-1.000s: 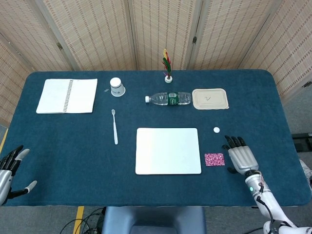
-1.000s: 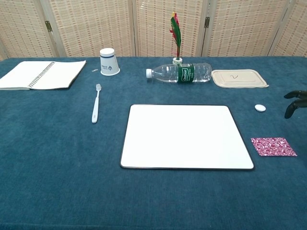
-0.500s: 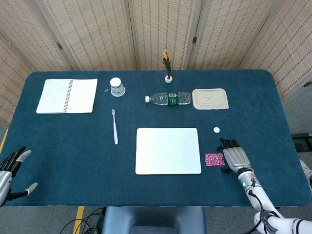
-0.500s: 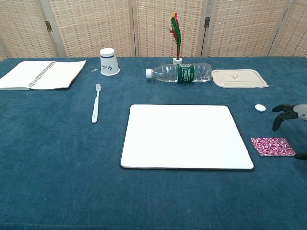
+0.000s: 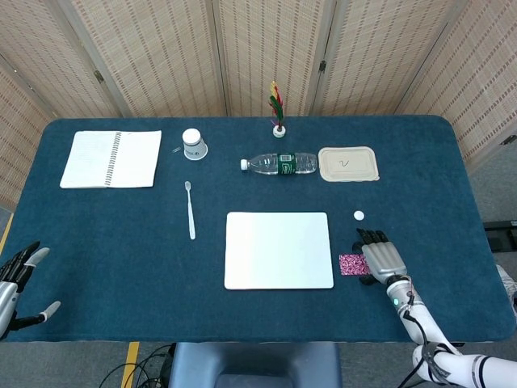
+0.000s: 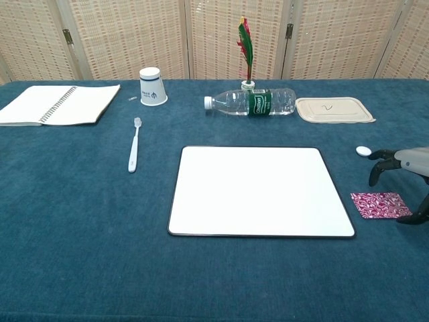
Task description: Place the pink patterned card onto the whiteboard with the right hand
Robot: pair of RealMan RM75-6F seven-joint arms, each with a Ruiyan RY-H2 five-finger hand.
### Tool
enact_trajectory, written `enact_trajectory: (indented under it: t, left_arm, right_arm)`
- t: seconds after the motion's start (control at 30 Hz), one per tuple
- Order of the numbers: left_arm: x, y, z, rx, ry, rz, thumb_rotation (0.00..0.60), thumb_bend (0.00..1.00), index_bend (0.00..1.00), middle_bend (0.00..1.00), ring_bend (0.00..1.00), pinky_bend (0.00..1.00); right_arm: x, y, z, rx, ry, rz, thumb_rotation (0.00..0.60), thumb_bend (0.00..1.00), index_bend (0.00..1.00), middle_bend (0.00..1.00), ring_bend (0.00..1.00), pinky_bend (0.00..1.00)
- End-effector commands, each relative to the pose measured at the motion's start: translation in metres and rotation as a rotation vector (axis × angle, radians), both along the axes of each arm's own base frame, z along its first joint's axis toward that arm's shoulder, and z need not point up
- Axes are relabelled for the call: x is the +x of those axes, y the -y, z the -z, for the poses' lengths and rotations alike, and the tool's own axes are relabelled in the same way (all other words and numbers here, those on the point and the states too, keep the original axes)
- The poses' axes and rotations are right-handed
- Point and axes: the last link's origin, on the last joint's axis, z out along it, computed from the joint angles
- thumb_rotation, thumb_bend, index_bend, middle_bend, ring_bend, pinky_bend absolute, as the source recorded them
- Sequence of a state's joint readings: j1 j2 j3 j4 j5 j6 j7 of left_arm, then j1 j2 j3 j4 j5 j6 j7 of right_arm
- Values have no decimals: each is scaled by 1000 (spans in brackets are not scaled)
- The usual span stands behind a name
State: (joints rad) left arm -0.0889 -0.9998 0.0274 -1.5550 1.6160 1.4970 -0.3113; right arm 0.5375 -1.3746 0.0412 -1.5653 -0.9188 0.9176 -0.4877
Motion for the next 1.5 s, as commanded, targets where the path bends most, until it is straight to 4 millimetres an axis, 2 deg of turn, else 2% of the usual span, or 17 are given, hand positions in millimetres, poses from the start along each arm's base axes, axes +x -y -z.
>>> enact_trajectory:
  t: [0.03,0.5,0.97,1.13,1.3,1.5]
  left_arm:
    - [0,0,0,0,-1,1,600,255,82,2,0,150]
    - [0,1,0,3,-3,-3,600,255,82,2,0,150]
    - [-2,3,-2,26,-9,-19,600,255,82,2,0,150]
    - [-1,3,-2,28,-9,-20,600,254,82,2,0,150]
    - [-1,2,-1,23,-10,-19,600,255,82,2,0,150]
    - [-2,1,-3,24,3,-24,600,255,83,2,0,150]
  right_arm:
    - [-1,0,1,2,1,5,600,132,303,0,0,0]
    - [-2,4,9,21,1,10,600,148,347,0,0,0]
    - [4,2,6,1,17,-8,600,202,431,40,0,0]
    - [17,1,-6,-31,60,-40,600,202,431,40,0,0]
    - [37,11,-18,-60,105,-73,600,202,431,40,0,0]
    - [63,29,-7,-34,148,-98,600,202,431,40,0,0]
